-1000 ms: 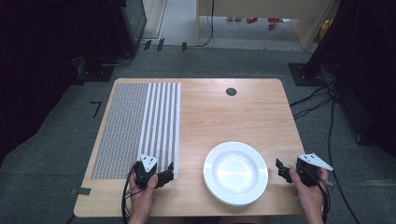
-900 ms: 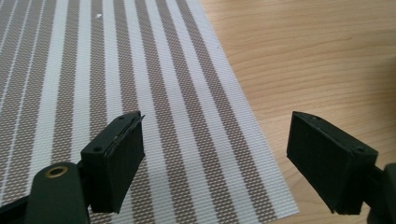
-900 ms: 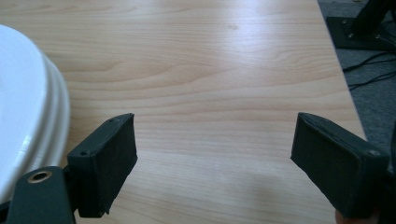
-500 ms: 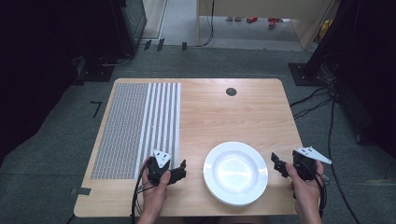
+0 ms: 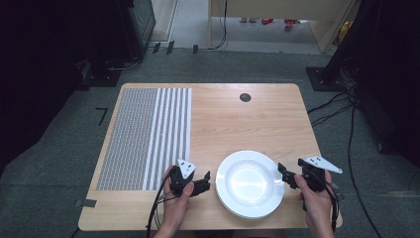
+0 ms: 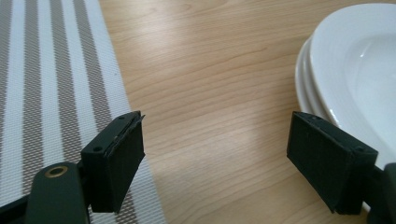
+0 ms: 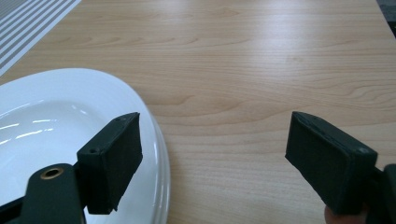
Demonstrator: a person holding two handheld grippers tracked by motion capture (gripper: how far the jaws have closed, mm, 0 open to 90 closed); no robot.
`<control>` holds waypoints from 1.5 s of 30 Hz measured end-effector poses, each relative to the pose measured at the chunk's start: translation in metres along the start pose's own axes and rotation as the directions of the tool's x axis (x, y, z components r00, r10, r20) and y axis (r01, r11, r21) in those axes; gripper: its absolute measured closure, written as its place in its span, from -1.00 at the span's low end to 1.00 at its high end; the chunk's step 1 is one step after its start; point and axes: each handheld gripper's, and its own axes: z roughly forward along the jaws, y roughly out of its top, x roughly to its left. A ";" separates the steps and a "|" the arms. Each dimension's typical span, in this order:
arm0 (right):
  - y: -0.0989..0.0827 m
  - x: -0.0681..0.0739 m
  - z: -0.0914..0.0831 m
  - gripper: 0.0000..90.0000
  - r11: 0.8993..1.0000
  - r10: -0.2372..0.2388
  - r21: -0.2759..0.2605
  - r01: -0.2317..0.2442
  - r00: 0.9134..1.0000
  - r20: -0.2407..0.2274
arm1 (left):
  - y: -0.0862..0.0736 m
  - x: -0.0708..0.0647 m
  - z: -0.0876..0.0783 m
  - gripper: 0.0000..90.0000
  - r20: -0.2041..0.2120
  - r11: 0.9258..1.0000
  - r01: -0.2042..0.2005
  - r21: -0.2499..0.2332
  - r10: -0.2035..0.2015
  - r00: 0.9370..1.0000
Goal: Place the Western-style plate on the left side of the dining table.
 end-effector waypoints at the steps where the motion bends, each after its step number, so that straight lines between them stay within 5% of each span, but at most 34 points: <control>1: -0.002 0.001 0.000 -0.59 1.000 -0.001 -0.001 0.001 1.000 -0.007 | 0.000 0.000 0.000 -0.57 0.000 1.000 0.000 0.000 0.000 1.000; 5: -0.007 0.005 0.000 -0.59 1.000 -0.003 0.001 0.003 0.999 -0.033 | -0.001 -0.007 0.000 -0.57 0.027 1.000 -0.007 0.003 0.007 1.000; 6: -0.009 0.004 -0.001 -0.58 1.000 0.019 -0.006 -0.020 0.997 -0.073 | -0.001 -0.008 0.000 -0.57 0.037 1.000 -0.006 0.003 0.006 0.999; 9: -0.010 0.003 -0.001 -0.52 0.999 0.042 -0.009 -0.043 0.995 -0.094 | -0.002 -0.012 -0.001 -0.57 0.053 1.000 -0.009 0.003 0.008 0.999; 17: -0.009 0.008 0.000 -0.22 0.999 0.044 0.009 -0.043 0.995 -0.091 | 0.001 -0.011 -0.007 -0.57 0.104 0.999 0.034 -0.024 -0.032 0.994; 18: -0.011 0.011 0.000 0.01 0.999 0.031 0.012 -0.030 0.995 -0.092 | 0.001 -0.013 -0.008 -0.57 0.111 0.999 0.037 -0.029 -0.034 0.993; 24: -0.015 0.013 -0.003 0.34 0.998 0.056 0.014 -0.055 0.991 -0.122 | -0.002 -0.026 -0.010 -0.57 0.147 1.000 0.014 -0.004 -0.013 0.989; 29: -0.019 0.013 -0.007 0.39 0.998 0.070 0.013 -0.069 0.990 -0.118 | -0.006 -0.033 -0.009 -0.53 0.163 1.000 -0.006 0.010 0.004 0.987; 39: -0.023 0.008 -0.014 0.66 0.986 0.167 0.034 -0.163 0.971 -0.173 | -0.011 -0.044 -0.010 -0.07 0.248 0.999 -0.036 0.006 0.033 0.968; 45: -0.024 0.007 -0.015 0.75 0.970 0.243 0.045 -0.239 0.955 -0.170 | -0.012 -0.040 -0.009 0.07 0.284 1.000 0.012 0.013 -0.015 0.959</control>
